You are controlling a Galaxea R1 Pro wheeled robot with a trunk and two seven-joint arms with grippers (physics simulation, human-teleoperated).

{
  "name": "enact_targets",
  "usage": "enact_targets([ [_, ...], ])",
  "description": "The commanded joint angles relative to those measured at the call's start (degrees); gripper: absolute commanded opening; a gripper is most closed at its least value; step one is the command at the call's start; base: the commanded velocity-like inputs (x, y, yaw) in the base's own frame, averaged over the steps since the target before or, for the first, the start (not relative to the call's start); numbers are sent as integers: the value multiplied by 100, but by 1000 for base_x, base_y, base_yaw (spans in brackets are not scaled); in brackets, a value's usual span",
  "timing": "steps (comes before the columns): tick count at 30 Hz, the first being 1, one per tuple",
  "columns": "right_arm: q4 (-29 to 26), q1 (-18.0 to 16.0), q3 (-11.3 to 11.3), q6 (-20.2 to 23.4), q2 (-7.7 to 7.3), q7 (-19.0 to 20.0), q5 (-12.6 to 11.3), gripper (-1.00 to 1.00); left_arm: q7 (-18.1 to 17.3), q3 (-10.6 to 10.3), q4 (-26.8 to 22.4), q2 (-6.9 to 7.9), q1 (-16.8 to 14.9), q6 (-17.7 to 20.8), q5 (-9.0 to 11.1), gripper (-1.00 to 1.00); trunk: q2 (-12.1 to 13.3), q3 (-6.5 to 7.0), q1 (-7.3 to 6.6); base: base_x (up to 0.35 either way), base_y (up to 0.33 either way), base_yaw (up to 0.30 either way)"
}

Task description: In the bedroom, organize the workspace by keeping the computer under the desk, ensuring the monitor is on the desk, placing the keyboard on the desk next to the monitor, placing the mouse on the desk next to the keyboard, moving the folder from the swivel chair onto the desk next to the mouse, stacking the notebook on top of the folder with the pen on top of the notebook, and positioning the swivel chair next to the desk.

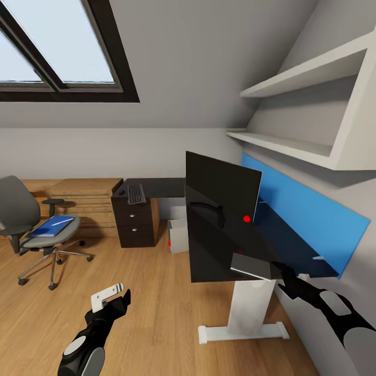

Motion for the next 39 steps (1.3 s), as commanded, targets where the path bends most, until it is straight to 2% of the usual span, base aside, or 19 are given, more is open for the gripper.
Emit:
enact_targets([
  [1,2,-5,-36,38,2,8,4,100,47,-6,-10,2,-5,14,53,100,-47,-26,23,0,0,0],
  [6,3,-5,-35,-35,4,6,8,100,47,-6,-11,6,-5,14,50,100,-247,-116,133,0,0,0],
  [11,29,-5,-30,-829,39,-1,5,100,47,-6,-7,7,-5,20,48,100,-448,-205,243,0,0,0],
  [14,51,-5,-28,-1676,117,2,4,100,47,4,-6,7,-5,17,45,100,-568,-259,309,0,0,0],
  [18,99,-5,-28,-2149,176,2,-7,100,47,3,-6,7,-5,15,44,100,-729,-331,397,0,0,0],
  [21,366,-5,-41,-2537,219,7,-26,100,47,3,-6,7,-5,14,44,100,-849,-385,462,0,0,0],
  [24,448,-5,-52,-2636,222,19,-35,100,47,3,-6,7,-5,14,44,100,-969,-439,528,0,0,0],
  [30,597,-5,-60,-2574,211,443,-172,100,47,2,-6,7,-5,14,44,100,-1210,-547,660,0,0,0],
  [35,768,-5,-50,-2351,200,746,-465,100,47,2,-8,7,-5,14,43,100,-1410,-636,770,0,0,0],
  [36,825,-5,-40,-2268,200,838,-633,100,47,2,-8,7,-5,14,44,100,-1451,-654,792,0,0,0],
  [39,837,-5,-38,-2251,203,857,-668,100,47,2,-7,7,-5,14,44,100,-1571,-708,858,0,0,0],
])
